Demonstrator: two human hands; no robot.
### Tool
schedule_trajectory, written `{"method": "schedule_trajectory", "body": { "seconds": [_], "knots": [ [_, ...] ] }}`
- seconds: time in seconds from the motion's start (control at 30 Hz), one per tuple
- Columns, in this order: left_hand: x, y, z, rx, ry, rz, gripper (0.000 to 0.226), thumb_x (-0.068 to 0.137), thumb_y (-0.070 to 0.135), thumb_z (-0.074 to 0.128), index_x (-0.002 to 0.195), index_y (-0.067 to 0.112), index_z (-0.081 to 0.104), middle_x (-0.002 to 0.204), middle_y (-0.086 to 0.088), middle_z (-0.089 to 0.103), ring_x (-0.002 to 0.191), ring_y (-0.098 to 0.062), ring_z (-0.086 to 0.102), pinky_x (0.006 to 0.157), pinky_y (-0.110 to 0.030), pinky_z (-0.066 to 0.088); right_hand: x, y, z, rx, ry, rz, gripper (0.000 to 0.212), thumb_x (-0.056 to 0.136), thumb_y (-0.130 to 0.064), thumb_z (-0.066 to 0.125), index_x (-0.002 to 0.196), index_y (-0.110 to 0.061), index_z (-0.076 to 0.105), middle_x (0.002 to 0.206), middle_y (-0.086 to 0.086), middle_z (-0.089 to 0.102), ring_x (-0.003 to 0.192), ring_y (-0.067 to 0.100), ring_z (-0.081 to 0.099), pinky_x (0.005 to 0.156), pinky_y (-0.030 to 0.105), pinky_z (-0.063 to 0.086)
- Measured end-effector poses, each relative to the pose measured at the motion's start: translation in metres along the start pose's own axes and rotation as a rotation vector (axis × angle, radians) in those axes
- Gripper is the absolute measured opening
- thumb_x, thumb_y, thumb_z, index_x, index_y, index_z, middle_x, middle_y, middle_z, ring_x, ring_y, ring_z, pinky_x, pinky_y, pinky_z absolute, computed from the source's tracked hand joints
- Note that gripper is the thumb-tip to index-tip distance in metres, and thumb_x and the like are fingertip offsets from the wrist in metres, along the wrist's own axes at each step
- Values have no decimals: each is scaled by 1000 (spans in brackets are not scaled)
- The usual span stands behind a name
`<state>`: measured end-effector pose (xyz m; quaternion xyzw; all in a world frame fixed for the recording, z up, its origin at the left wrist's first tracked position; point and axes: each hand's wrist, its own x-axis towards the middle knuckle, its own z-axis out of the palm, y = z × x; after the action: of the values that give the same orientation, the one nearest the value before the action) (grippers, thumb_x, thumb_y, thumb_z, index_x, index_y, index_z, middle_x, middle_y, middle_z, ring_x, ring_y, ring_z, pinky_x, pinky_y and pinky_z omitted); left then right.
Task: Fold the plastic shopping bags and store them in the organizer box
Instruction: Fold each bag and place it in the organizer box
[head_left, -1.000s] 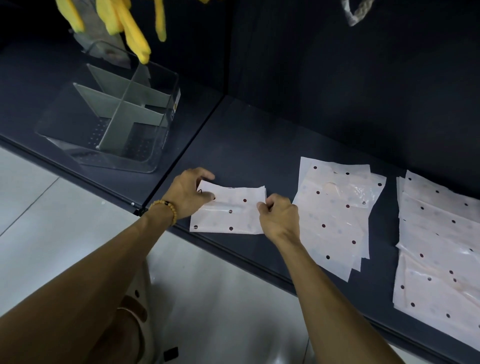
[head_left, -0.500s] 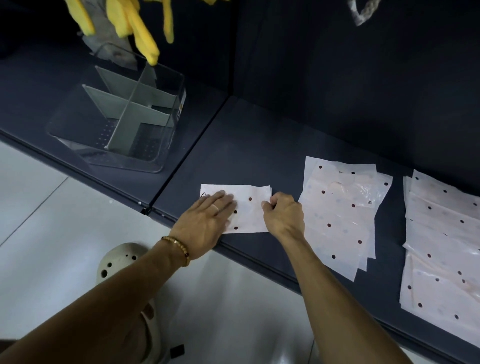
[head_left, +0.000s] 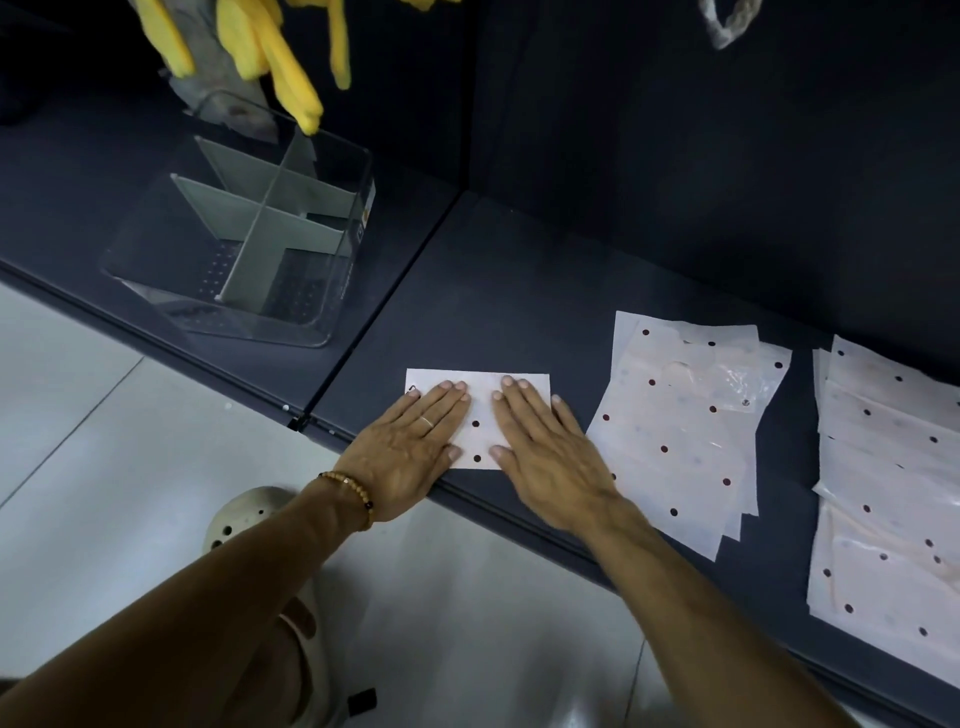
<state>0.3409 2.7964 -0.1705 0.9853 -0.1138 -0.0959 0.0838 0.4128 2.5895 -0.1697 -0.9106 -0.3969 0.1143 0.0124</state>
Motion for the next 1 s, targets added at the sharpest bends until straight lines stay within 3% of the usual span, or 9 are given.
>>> {"method": "schedule_trajectory", "body": {
  "seconds": [0.17,0.23,0.3,0.43,0.6,0.67,0.77,0.9,1.0],
  "knots": [
    [3,-1,-3,-28,-28,-6,62,96,48,5,147,20,-14,159,2,-11,146,-12,-11,116,-25,-12,-19,32,-6,-103,-41,12,59,104,-38,17,153,-14,-4,158,-1,-15,147,16,-13,117,34,-12],
    [4,-1,-5,-49,-11,-14,62,99,47,15,151,19,-4,160,2,-5,147,-11,-6,117,-26,-8,-25,31,-10,-108,45,2,56,101,-27,39,152,-9,21,161,7,11,149,23,9,119,36,3],
    [5,-1,-7,-62,3,-22,62,100,46,23,152,18,4,160,2,1,147,-12,0,119,-28,-2,-27,23,-13,-82,167,-34,49,89,-20,60,135,-6,51,146,13,45,137,30,40,113,41,29],
    [7,-1,-12,-63,2,-37,63,99,45,32,152,18,12,160,2,9,146,-15,8,119,-32,7,-26,13,-15,-35,293,-142,39,82,-22,71,118,-7,63,121,11,63,113,28,59,92,39,53],
    [7,2,-15,-114,6,-35,74,92,60,36,151,23,12,160,0,12,146,-17,9,119,-35,9,-20,9,-21,-17,393,-106,30,74,2,71,104,-2,67,101,12,70,97,29,66,80,36,58],
    [6,3,-15,-91,-20,-34,73,93,55,42,152,25,10,160,0,7,147,-19,6,118,-34,5,-18,6,-24,21,396,-78,25,78,-3,70,102,-3,66,96,12,71,91,30,66,76,35,57],
    [4,7,-17,-196,41,-76,58,99,25,40,151,19,15,158,-6,18,145,-24,17,117,-30,10,-20,6,-29,98,299,-13,36,81,-32,71,108,-9,63,99,9,71,92,26,66,74,34,55],
    [1,9,-26,-316,131,-226,45,100,23,40,143,17,33,134,-10,54,111,-31,57,97,-40,46,-13,11,-34,234,257,109,11,93,-25,58,96,-15,60,83,3,69,73,26,63,64,32,49],
    [-1,5,-27,-312,246,-334,29,100,25,42,120,12,57,108,-15,63,89,-31,61,81,-38,51,-2,17,-39,591,246,294,9,94,-22,58,91,-18,66,77,-3,68,71,17,61,66,28,48]
  ]
}}
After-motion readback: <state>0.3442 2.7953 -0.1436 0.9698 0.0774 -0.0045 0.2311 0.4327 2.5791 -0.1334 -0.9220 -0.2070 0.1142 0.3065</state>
